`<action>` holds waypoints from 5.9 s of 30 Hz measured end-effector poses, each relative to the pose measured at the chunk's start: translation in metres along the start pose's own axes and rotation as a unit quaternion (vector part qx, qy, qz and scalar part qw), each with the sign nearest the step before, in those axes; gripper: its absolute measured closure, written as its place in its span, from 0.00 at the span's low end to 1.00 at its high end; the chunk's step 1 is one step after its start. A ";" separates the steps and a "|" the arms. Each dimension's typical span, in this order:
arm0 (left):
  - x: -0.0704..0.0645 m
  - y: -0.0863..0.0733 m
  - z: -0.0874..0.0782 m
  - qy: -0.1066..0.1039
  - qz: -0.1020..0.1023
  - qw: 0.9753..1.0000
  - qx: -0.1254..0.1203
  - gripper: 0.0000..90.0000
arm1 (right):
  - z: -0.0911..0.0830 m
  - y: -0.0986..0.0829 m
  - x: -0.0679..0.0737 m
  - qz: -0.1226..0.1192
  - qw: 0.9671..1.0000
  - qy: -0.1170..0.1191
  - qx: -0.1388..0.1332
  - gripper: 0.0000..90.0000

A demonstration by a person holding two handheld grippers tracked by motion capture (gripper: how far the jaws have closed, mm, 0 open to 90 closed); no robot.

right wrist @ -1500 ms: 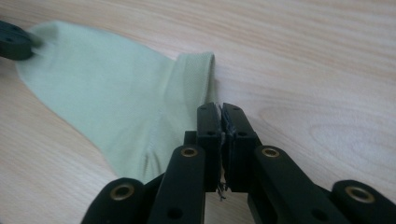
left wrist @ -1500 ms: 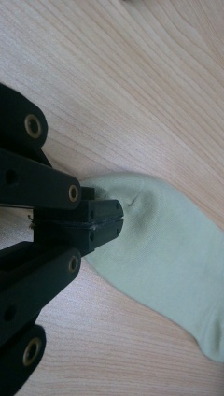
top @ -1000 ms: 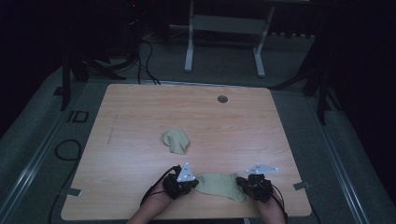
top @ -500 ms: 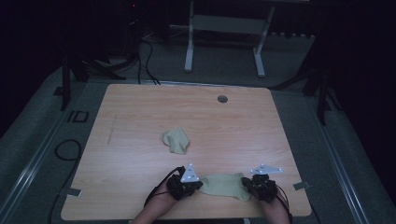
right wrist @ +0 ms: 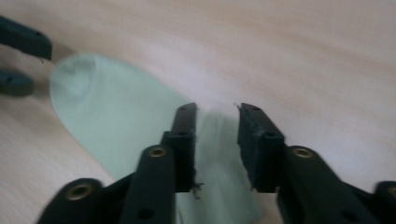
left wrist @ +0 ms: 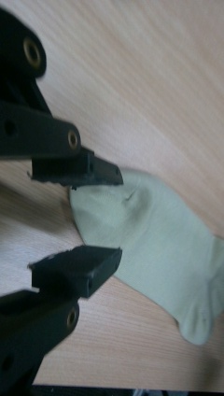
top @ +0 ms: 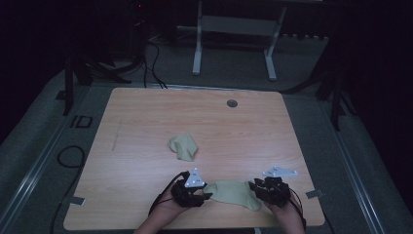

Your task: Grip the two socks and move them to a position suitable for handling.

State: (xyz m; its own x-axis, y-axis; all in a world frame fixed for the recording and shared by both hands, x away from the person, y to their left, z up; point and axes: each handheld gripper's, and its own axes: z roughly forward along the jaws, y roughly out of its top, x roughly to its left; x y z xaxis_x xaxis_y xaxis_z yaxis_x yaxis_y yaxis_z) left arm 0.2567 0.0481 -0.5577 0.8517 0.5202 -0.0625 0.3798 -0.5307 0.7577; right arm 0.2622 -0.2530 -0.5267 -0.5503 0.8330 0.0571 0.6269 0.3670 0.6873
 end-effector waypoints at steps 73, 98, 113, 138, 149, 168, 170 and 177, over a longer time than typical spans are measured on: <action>0.023 -0.079 -0.073 0.058 -0.087 0.994 -0.037 0.62 | 0.195 0.195 0.129 -0.130 0.988 -0.021 0.084 0.91; 0.004 -0.068 -0.061 0.040 -0.079 0.995 -0.039 0.62 | 0.062 0.163 0.043 -0.141 0.988 -0.042 0.052 0.91; 0.003 -0.067 -0.057 0.035 -0.078 0.995 -0.041 0.62 | 0.102 0.107 0.035 -0.151 0.983 -0.029 0.096 0.90; 0.021 -0.006 -0.038 0.047 -0.053 0.996 -0.058 0.58 | 0.098 0.108 0.034 -0.135 0.987 0.017 0.088 0.48; 0.039 0.050 0.006 0.089 -0.015 0.995 -0.037 0.80 | 0.089 0.086 0.045 -0.122 0.989 -0.004 0.087 0.57; 0.061 0.058 0.046 0.110 -0.030 0.993 0.018 0.97 | 0.100 0.074 0.047 -0.115 0.988 -0.017 0.103 0.69; 0.063 0.064 0.042 0.106 -0.038 0.994 -0.002 0.97 | 0.100 0.074 0.047 -0.114 0.988 -0.016 0.104 0.70; 0.063 0.065 0.057 0.094 -0.033 0.994 0.040 0.97 | 0.101 0.074 0.047 -0.112 0.988 -0.015 0.102 0.75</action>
State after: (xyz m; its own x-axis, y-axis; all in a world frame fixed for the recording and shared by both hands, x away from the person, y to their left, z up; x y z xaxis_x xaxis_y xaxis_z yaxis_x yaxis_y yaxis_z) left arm 0.3555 0.0077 -0.5491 0.7447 0.6671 0.0176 0.4662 -0.5390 0.7015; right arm 0.3388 -0.1452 -0.5459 -0.6737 0.7317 -0.1033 0.5905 0.6172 0.5200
